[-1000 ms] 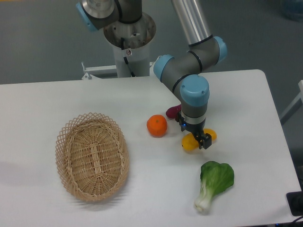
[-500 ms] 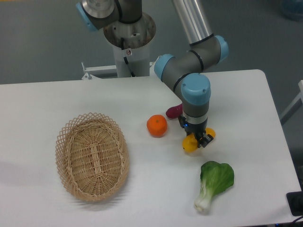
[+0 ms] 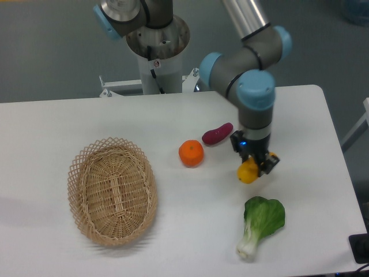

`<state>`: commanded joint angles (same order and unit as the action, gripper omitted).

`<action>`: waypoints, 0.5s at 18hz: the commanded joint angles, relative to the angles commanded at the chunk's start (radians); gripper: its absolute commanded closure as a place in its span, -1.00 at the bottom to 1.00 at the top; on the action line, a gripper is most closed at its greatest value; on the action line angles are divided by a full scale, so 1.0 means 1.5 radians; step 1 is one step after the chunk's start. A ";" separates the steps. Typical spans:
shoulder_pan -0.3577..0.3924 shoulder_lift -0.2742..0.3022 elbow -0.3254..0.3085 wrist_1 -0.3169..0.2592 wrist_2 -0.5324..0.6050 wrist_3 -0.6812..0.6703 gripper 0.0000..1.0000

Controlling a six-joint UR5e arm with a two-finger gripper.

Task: Pick up the mango from the table
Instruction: 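Lift the mango and raise the gripper up and away from the table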

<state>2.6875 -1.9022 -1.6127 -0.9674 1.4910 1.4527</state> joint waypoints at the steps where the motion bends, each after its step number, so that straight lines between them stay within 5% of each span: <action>1: 0.007 0.000 0.031 -0.038 -0.002 0.000 -0.02; 5: 0.048 0.001 0.122 -0.163 -0.053 0.001 -0.02; 9: 0.076 0.006 0.142 -0.191 -0.076 0.014 -0.01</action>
<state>2.8010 -1.8929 -1.3990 -1.2532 1.3775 1.4741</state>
